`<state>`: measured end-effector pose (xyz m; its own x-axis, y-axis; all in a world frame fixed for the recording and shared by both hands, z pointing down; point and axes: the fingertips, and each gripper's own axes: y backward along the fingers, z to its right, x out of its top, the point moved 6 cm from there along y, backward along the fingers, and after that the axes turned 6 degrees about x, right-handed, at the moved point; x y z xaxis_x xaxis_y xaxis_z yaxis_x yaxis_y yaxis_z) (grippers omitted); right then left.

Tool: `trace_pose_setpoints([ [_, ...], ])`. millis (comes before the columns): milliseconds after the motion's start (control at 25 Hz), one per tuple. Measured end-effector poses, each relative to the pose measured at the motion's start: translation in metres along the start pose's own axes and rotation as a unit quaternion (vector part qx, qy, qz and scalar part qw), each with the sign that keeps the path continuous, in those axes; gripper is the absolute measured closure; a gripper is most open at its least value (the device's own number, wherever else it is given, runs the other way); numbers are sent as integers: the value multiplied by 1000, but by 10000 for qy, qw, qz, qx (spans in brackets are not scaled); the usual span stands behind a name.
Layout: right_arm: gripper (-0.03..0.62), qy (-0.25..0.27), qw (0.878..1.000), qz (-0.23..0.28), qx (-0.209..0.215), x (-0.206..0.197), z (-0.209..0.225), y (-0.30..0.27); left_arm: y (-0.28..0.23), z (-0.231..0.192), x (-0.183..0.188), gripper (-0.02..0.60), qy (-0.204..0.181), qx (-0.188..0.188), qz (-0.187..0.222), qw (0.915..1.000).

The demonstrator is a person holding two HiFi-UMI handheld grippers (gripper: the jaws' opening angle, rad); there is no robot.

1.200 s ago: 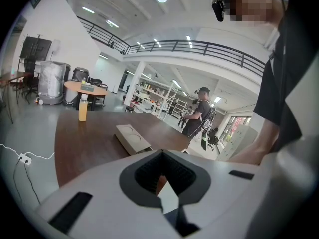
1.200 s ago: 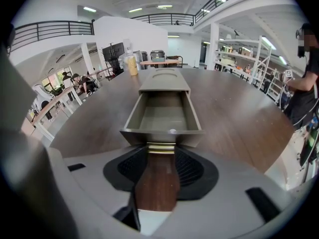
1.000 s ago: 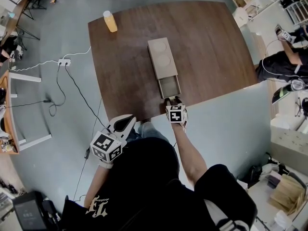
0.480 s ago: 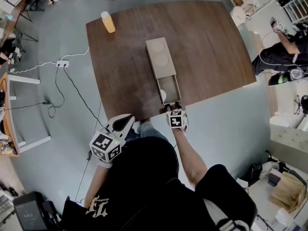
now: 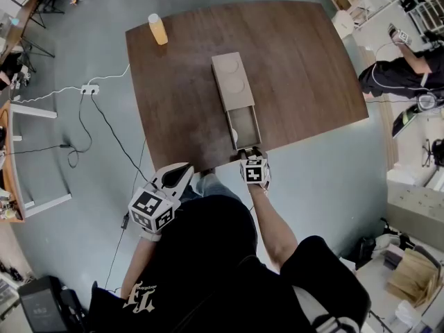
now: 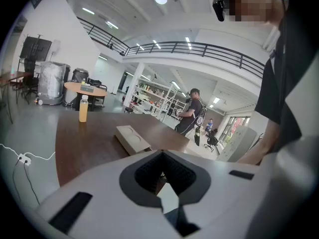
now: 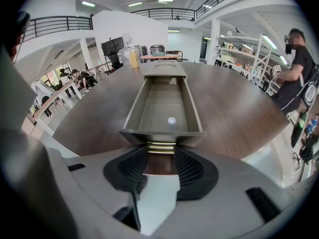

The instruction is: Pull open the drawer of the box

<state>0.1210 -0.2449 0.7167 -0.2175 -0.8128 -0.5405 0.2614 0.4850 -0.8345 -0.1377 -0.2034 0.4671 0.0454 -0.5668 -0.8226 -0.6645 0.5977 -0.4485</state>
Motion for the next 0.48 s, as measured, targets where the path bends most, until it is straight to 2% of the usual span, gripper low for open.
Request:
trace_pose_setpoints([
  [480,437,-102,9999,77,-68,-15,-2,6,36,6,-17,577,154,251,323,9990],
])
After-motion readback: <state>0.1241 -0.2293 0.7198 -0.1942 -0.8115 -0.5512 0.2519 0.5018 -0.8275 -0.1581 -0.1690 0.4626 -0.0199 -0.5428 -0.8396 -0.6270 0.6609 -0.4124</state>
